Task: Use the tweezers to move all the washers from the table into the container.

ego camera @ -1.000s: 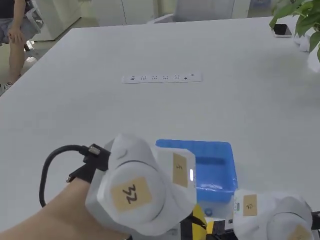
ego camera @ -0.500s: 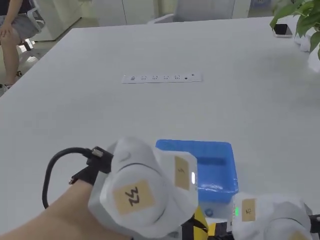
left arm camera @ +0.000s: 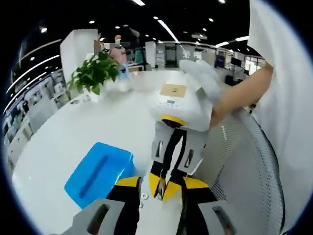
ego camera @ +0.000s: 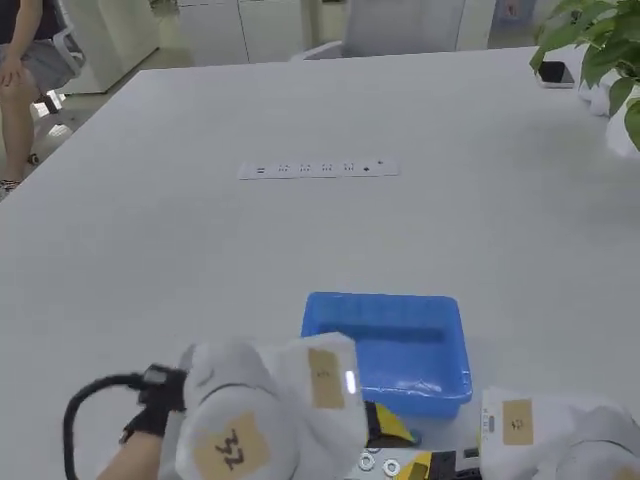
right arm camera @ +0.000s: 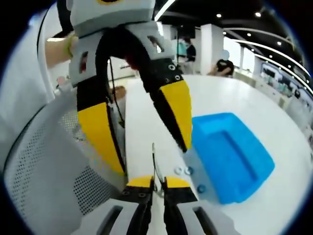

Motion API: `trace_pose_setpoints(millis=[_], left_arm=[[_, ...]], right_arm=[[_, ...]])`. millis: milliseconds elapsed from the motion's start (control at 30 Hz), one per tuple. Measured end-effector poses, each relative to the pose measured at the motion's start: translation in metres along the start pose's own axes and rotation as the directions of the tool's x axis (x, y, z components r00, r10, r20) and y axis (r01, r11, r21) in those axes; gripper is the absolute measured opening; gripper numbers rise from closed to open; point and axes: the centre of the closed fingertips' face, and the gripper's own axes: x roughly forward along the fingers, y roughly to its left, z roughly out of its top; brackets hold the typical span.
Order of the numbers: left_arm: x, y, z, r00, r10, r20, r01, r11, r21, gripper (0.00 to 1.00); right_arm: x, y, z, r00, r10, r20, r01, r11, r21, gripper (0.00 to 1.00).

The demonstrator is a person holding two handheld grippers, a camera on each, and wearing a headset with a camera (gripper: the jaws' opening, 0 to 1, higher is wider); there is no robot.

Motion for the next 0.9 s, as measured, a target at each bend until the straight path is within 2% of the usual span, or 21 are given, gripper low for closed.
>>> trace_pose_setpoints(millis=[33,67,100,133,167,233,300,333,367,400,433,467,533,600,633,667,733,767,833,867,900], left_arm=[[-0.005,0.002,-0.002,0.9983,0.039,0.043,-0.036,0.997,-0.063,0.36],[-0.009,0.004,-0.004,0.9949,0.073,0.07,-0.067,0.994,-0.087,0.39],[-0.016,0.007,-0.008,0.9878,0.124,0.094,-0.113,0.987,-0.118,0.42],[-0.02,0.009,-0.011,0.9833,0.153,0.099,-0.139,0.981,-0.137,0.44],[-0.027,0.012,-0.017,0.9742,0.203,0.099,-0.184,0.969,-0.166,0.46],[-0.035,0.016,-0.022,0.9571,0.267,0.112,-0.241,0.949,-0.202,0.52],[-0.045,0.022,-0.023,0.9263,0.349,0.142,-0.307,0.918,-0.251,0.59],[-0.05,0.025,-0.022,0.9066,0.388,0.166,-0.332,0.899,-0.285,0.62],[-0.054,0.028,-0.021,0.8917,0.416,0.178,-0.355,0.887,-0.297,0.65],[-0.058,0.033,-0.022,0.8663,0.463,0.186,-0.397,0.865,-0.307,0.71],[-0.06,0.037,-0.023,0.8501,0.492,0.188,-0.424,0.851,-0.311,0.75],[-0.063,0.042,-0.024,0.824,0.533,0.193,-0.457,0.826,-0.329,0.79],[-0.066,0.048,-0.024,0.7983,0.567,0.202,-0.479,0.802,-0.357,0.87],[-0.07,0.054,-0.022,0.7762,0.594,0.213,-0.499,0.785,-0.368,0.92],[-0.073,0.058,-0.02,0.7569,0.612,0.23,-0.51,0.773,-0.377,0.94],[-0.076,0.059,-0.017,0.7422,0.623,0.248,-0.507,0.764,-0.399,0.99],[-0.083,0.059,-0.009,0.7088,0.634,0.309,-0.484,0.756,-0.441,0.99],[-0.089,0.061,-0.004,0.6808,0.645,0.347,-0.483,0.751,-0.45,0.99],[-0.094,0.062,0.002,0.6573,0.65,0.381,-0.47,0.749,-0.466,0.99],[-0.094,0.061,0.002,0.6531,0.651,0.387,-0.47,0.749,-0.467,0.99],[-0.094,0.06,0.006,0.6475,0.643,0.408,-0.454,0.756,-0.472,0.99]], right_arm=[[0.0,0.0,0.0,1.0,-0.003,0.0,0.003,1.0,0.0,0.04],[0.0,0.0,0.0,1.0,-0.006,0.0,0.006,1.0,0.004,0.04],[0.0,0.0,0.0,1.0,-0.007,0.001,0.007,1.0,0.007,0.04],[0.0,0.0,0.0,1.0,-0.009,0.002,0.009,1.0,0.01,0.04],[0.0,-0.001,0.0,0.9999,-0.009,0.005,0.009,1.0,0.016,0.04],[0.0,-0.002,0.0,0.9999,-0.01,0.01,0.009,0.999,0.035,0.04],[-0.001,-0.003,0.0,0.9998,-0.012,0.017,0.011,0.998,0.056,0.04],[-0.001,-0.003,0.0,0.9997,-0.012,0.02,0.011,0.998,0.062,0.04],[-0.002,-0.004,0.0,0.9997,-0.014,0.021,0.012,0.998,0.066,0.04],[-0.002,-0.004,0.0,0.9996,-0.016,0.023,0.014,0.997,0.077,0.04],[-0.003,-0.005,-0.001,0.9995,-0.02,0.024,0.018,0.996,0.084,0.04],[-0.004,-0.006,-0.001,0.9994,-0.023,0.024,0.021,0.996,0.089,0.04],[-0.008,-0.008,0.0,0.999,-0.035,0.03,0.031,0.994,0.107,0.04],[-0.012,-0.01,0.004,0.9978,-0.043,0.05,0.036,0.99,0.135,0.04],[-0.015,-0.012,0.007,0.9967,-0.051,0.064,0.041,0.988,0.148,0.04],[-0.018,-0.013,0.008,0.9959,-0.059,0.069,0.048,0.987,0.153,0.04],[-0.023,-0.015,0.012,0.9949,-0.069,0.073,0.057,0.986,0.16,0.04],[-0.025,-0.016,0.014,0.9939,-0.08,0.076,0.067,0.985,0.161,0.05],[-0.03,-0.02,0.018,0.9922,-0.092,0.084,0.077,0.983,0.168,0.05],[-0.033,-0.022,0.02,0.9911,-0.099,0.089,0.083,0.981,0.173,0.05],[-0.035,-0.025,0.023,0.9895,-0.107,0.097,0.088,0.98,0.18,0.05]])
